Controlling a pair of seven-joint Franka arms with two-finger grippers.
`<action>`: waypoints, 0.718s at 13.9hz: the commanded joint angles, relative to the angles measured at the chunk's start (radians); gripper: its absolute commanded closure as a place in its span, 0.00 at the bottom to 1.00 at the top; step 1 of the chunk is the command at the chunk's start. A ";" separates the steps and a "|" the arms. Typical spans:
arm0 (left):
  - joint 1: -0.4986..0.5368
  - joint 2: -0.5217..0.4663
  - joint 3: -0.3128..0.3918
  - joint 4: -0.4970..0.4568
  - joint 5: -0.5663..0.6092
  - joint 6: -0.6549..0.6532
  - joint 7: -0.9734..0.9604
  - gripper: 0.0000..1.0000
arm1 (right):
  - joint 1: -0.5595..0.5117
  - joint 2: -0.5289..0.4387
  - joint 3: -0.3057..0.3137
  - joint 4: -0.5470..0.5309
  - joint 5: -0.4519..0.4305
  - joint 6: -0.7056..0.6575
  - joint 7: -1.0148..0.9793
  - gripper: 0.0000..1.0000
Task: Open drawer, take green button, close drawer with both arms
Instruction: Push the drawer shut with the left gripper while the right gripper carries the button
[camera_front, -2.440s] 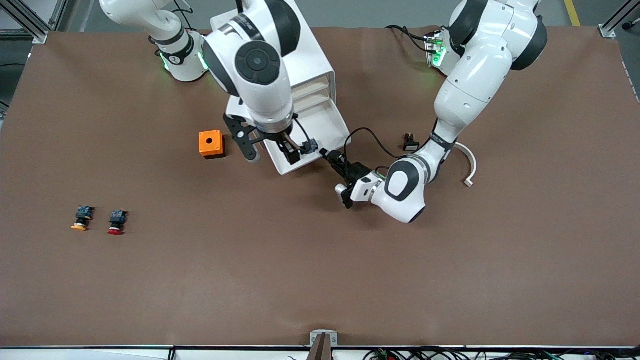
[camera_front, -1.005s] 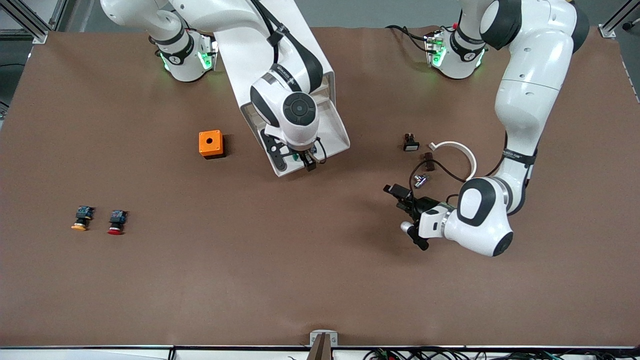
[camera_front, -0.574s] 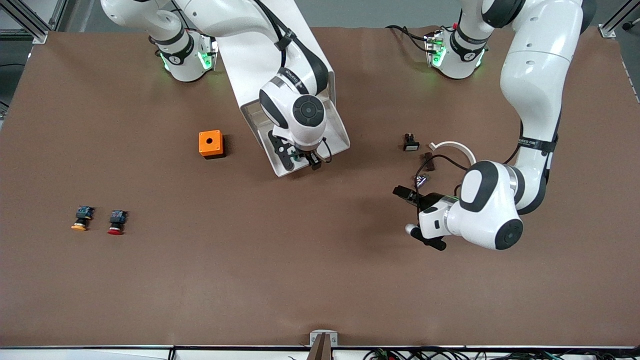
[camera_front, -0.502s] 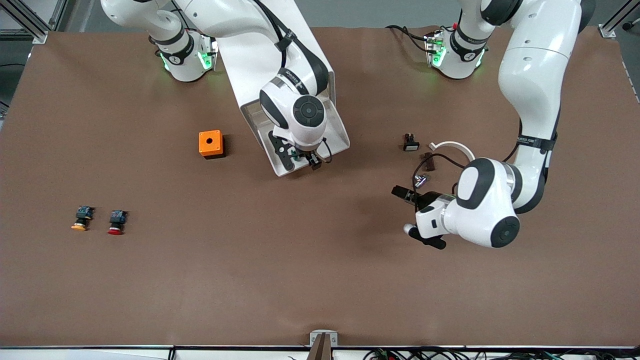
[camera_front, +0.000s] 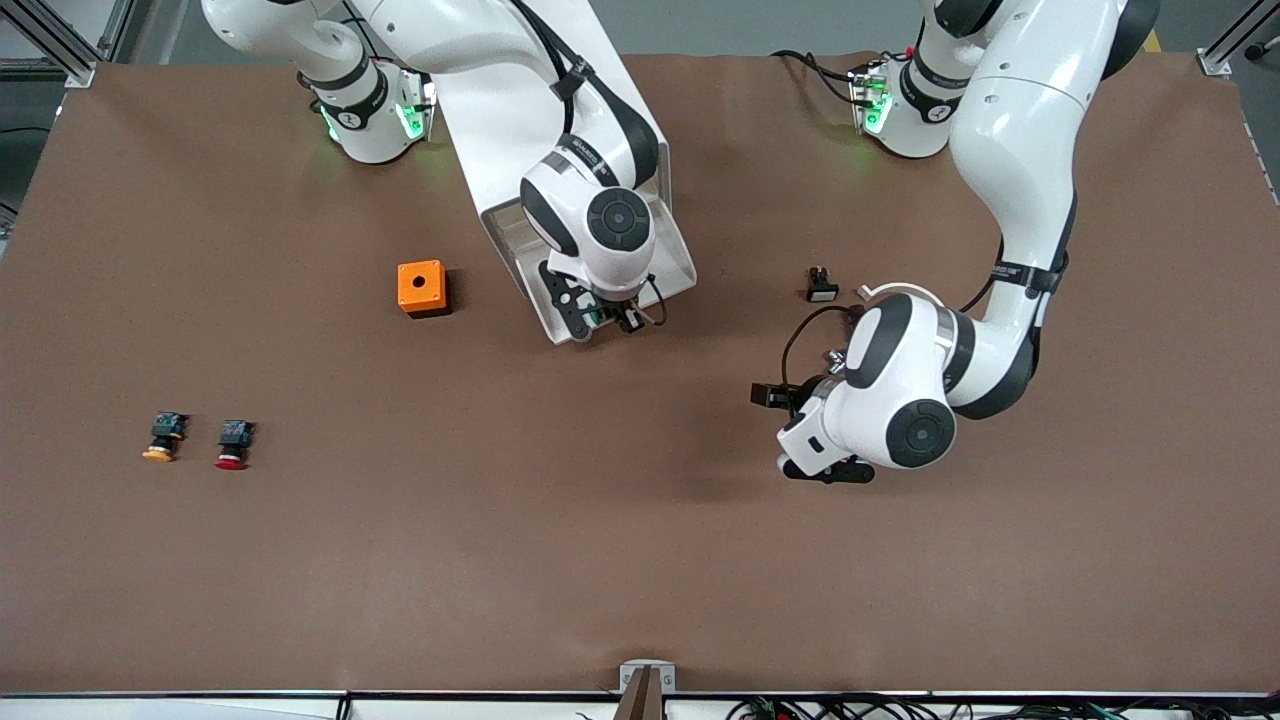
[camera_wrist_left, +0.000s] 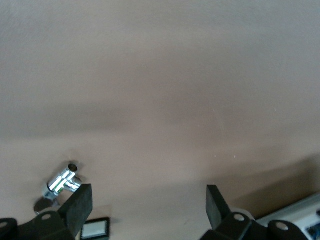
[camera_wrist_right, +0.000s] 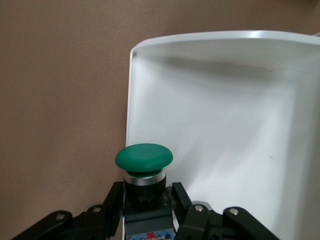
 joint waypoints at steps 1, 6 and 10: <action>-0.045 -0.008 0.010 0.002 0.045 0.008 -0.215 0.00 | -0.004 -0.005 -0.006 0.036 0.014 -0.014 -0.004 0.72; -0.087 -0.008 -0.001 -0.004 0.072 0.074 -0.402 0.00 | -0.024 -0.008 -0.010 0.111 0.002 -0.161 -0.039 0.71; -0.087 -0.008 -0.001 -0.006 0.074 0.089 -0.402 0.00 | -0.036 -0.004 -0.013 0.111 0.002 -0.161 -0.048 0.70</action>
